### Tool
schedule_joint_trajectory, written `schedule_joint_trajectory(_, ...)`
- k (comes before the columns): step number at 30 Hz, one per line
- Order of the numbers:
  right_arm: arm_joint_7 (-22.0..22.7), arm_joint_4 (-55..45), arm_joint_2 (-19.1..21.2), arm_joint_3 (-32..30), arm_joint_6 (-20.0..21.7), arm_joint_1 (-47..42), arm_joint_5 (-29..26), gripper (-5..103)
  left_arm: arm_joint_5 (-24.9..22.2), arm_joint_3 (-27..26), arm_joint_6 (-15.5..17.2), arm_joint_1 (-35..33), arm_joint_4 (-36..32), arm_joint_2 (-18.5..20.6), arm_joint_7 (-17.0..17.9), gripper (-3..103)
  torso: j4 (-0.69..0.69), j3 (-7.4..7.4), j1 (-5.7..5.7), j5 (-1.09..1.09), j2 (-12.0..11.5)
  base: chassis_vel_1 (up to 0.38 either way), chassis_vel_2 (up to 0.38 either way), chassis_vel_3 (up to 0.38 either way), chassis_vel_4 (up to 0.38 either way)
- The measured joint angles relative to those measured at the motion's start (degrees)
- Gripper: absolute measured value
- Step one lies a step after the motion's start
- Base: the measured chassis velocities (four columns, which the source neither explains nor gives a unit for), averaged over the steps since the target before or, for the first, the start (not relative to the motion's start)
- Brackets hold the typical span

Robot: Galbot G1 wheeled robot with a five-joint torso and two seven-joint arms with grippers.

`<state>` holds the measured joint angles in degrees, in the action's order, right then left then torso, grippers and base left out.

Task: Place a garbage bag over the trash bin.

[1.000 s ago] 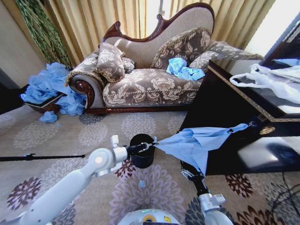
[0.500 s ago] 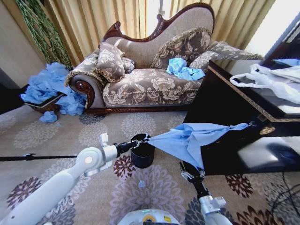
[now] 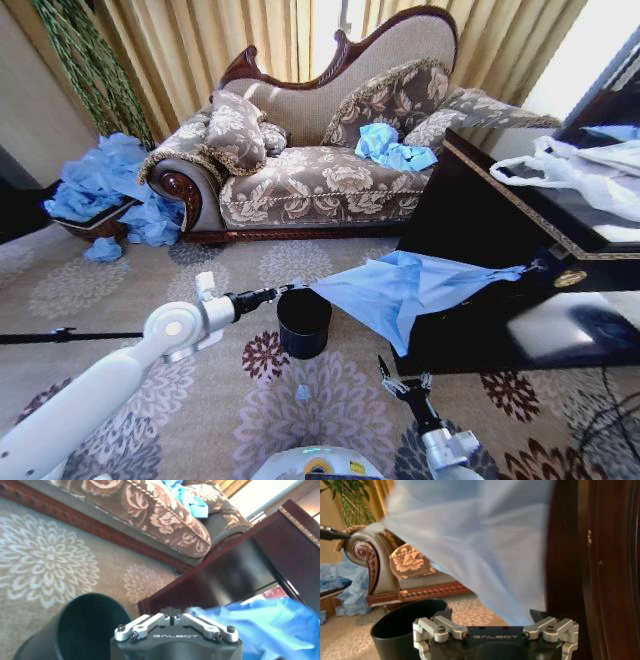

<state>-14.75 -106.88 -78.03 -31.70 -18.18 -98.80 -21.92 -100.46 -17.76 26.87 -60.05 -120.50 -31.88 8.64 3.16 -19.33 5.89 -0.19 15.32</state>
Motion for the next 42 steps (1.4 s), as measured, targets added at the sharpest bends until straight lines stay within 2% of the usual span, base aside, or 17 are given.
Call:
schedule_joint_trajectory(4,0.00,0.13,0.14,0.04,0.03,0.07,-0.01,100,0.62,-2.82,0.04,-3.34,0.42,0.39,-1.74,0,0.00,0.00,0.00,-0.02,0.00,0.000,0.000,0.000,0.000)
schedule_joint_trajectory(8,-0.02,0.17,0.16,0.04,0.03,0.04,0.01,100,0.62,-3.65,0.03,-4.02,0.37,0.21,-2.05,0,-0.01,0.00,0.00,-0.01,0.00,0.000,0.000,0.000,0.000)
schedule_joint_trajectory(14,-0.01,-0.16,-0.11,0.11,0.09,-0.03,0.27,100,0.58,-1.46,-0.73,-1.17,-0.41,-2.70,-2.04,0,0.01,0.00,0.00,-0.01,0.00,0.000,0.000,0.000,0.000)
schedule_joint_trajectory(16,0.01,-0.26,-0.15,0.10,0.11,-0.04,0.30,100,0.58,-0.96,-0.94,-0.70,-0.51,-3.21,-2.07,-3,0.02,0.00,0.00,0.00,0.00,0.000,0.000,0.000,0.000)
schedule_joint_trajectory(20,0.12,-0.69,-0.13,-0.06,0.14,-0.28,0.40,100,0.55,1.79,-1.61,0.98,-0.83,-5.80,-3.57,18,0.01,0.00,0.00,0.00,0.00,0.000,0.000,0.000,0.000)
schedule_joint_trajectory(22,0.14,-0.73,-0.09,-0.11,0.14,-0.33,0.40,100,0.54,2.27,-1.61,1.19,-0.86,-6.27,-3.73,18,0.01,0.00,0.00,0.01,0.00,0.000,0.000,0.000,0.000)
schedule_joint_trajectory(25,0.31,-0.97,0.08,-0.24,0.14,-0.54,0.49,100,0.53,4.60,-1.48,1.74,-0.84,-8.73,-3.85,34,0.01,0.00,0.00,0.00,0.00,0.000,0.000,0.000,0.000)
schedule_joint_trajectory(26,0.31,-0.97,0.08,-0.24,0.14,-0.54,0.49,100,0.53,4.60,-1.48,1.74,-0.84,-8.73,-3.85,34,0.01,0.00,0.00,0.00,0.00,0.000,0.000,0.000,0.000)
schedule_joint_trajectory(29,0.77,-1.60,0.32,-0.30,0.20,-0.72,0.61,100,0.54,6.39,-0.93,1.92,-0.32,-11.35,-3.85,51,0.01,0.00,0.00,0.00,0.00,0.000,0.000,0.000,0.000)
schedule_joint_trajectory(31,0.92,-1.79,0.43,-0.31,0.25,-0.77,0.63,100,0.53,6.68,-0.69,1.95,-0.12,-11.91,-3.85,51,0.01,0.00,0.00,-0.01,0.00,0.000,0.000,0.000,0.000)
schedule_joint_trajectory(35,1.57,-2.62,0.95,-0.37,0.55,-0.79,0.89,100,0.65,8.81,0.39,2.24,0.87,-14.21,-4.45,72,-0.01,0.00,0.00,0.00,0.00,0.000,0.000,0.000,0.000)
schedule_joint_trajectory(37,1.71,-2.77,1.00,-0.36,0.62,-0.78,0.98,100,1.04,9.63,0.68,2.61,1.07,-14.67,-4.45,72,-0.01,0.00,0.00,0.00,0.00,0.000,0.000,0.000,0.000)
schedule_joint_trajectory(41,2.07,-2.99,0.93,-0.19,0.69,-0.71,1.52,100,6.86,15.49,1.14,5.72,2.44,-16.29,-4.61,93,0.01,0.00,0.00,0.01,0.00,0.000,0.000,0.000,0.000)
schedule_joint_trajectory(42,2.07,-2.99,0.93,-0.19,0.69,-0.71,1.52,100,6.86,15.49,1.14,5.72,2.44,-16.29,-4.61,93,0.01,0.00,0.00,0.01,0.00,0.000,0.000,0.000,0.000)
